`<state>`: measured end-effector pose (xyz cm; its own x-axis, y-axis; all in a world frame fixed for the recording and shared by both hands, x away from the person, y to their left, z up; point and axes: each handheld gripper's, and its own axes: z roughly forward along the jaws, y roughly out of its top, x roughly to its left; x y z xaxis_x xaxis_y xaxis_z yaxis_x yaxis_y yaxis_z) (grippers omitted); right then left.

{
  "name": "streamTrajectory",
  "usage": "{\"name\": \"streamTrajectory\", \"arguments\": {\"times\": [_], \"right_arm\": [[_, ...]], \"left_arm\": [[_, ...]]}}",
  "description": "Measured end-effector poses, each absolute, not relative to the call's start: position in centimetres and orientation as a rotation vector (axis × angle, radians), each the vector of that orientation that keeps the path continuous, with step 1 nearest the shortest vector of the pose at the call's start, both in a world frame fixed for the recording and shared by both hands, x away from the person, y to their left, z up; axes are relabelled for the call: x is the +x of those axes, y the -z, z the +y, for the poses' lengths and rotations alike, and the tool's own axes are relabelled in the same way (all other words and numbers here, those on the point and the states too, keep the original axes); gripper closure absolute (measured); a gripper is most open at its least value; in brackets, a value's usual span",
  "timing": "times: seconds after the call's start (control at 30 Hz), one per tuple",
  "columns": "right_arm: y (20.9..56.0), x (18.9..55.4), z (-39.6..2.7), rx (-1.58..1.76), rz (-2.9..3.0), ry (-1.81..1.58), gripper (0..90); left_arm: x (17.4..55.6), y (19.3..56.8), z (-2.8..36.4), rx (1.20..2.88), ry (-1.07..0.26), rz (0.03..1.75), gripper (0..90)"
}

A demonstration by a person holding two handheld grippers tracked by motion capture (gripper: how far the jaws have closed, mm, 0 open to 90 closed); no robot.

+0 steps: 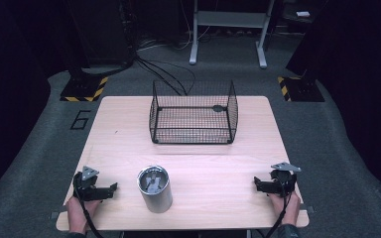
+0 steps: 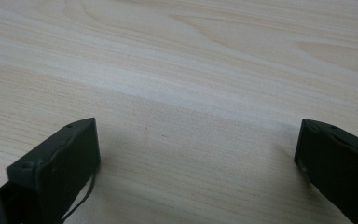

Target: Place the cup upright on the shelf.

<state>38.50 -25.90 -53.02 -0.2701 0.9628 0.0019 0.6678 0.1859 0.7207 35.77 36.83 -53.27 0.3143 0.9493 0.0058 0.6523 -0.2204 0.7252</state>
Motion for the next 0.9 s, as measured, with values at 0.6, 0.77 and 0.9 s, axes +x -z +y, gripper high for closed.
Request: {"name": "streamTrajectory", "arguments": {"times": [0.6, 0.77, 0.9], "right_arm": [[53.02, 38.51, -25.91, 1.526, 2.009, -0.856, 0.0], [53.02, 38.51, -25.87, 1.532, 2.003, -0.860, 0.0], [53.01, 38.50, -25.88, 1.533, 2.003, -0.861, 0.0]], "left_arm": [[35.73, 53.25, 36.64, 1.992, -0.582, 1.344, 0.1], [35.71, 53.11, 36.64, 2.011, -0.549, 1.290, 0.0], [35.42, 52.87, 36.56, 2.012, -0.533, 1.246, 0.1]]}}
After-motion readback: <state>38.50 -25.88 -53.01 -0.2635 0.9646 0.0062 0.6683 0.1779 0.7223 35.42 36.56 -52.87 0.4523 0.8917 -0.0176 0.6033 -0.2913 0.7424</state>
